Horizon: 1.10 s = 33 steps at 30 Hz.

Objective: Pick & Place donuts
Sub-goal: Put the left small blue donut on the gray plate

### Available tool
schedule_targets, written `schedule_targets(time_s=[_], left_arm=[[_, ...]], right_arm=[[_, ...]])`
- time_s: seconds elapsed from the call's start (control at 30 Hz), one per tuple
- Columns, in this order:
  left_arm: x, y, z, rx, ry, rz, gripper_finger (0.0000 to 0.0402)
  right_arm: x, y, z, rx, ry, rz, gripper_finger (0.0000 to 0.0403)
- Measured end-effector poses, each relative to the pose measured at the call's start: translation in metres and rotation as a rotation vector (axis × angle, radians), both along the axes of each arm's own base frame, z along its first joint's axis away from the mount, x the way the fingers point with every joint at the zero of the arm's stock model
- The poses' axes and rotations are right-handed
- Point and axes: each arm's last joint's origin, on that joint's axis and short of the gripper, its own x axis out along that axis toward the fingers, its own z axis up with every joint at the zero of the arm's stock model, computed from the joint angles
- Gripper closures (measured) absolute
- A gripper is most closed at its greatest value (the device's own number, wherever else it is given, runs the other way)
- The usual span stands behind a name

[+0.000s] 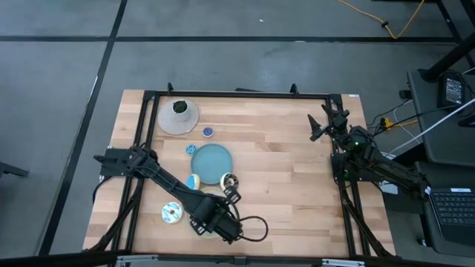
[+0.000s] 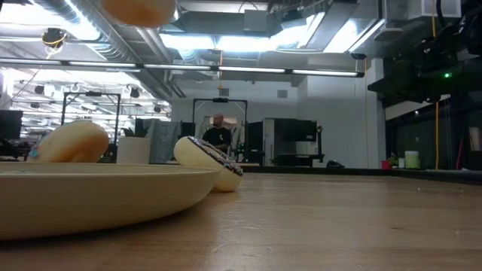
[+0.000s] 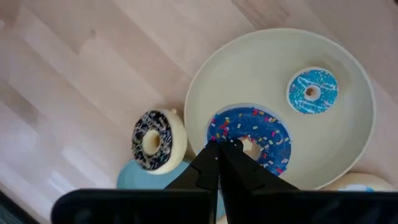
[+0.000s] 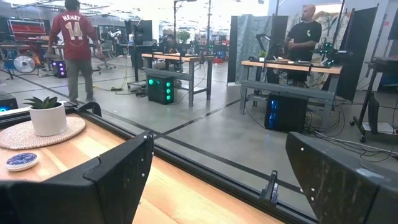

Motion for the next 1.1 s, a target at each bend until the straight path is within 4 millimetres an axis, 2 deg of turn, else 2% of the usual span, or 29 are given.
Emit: schedule_targets(time_s=[0.33, 0.53, 0.93, 1.1], left_arm=[[0.007, -0.004, -0.044, 0.027, 0.041, -0.015, 0.04], [0.01, -0.005, -0.065, -0.018, 0.035, -0.032, 0.04], [0.012, -0.001, -0.099, -0.049, 0.027, -0.024, 0.04], [0.012, -0.002, -0.105, -0.057, 0.013, -0.025, 0.04]], right_arm=[[0.0, 0.0, 0.0, 0.0, 0.0, 0.0, 0.0038], [0.0, 0.0, 0.0, 0.0, 0.0, 0.0, 0.0038], [0.0, 0.0, 0.0, 0.0, 0.0, 0.0, 0.0038], [0.0, 0.0, 0.0, 0.0, 0.0, 0.0, 0.0038]])
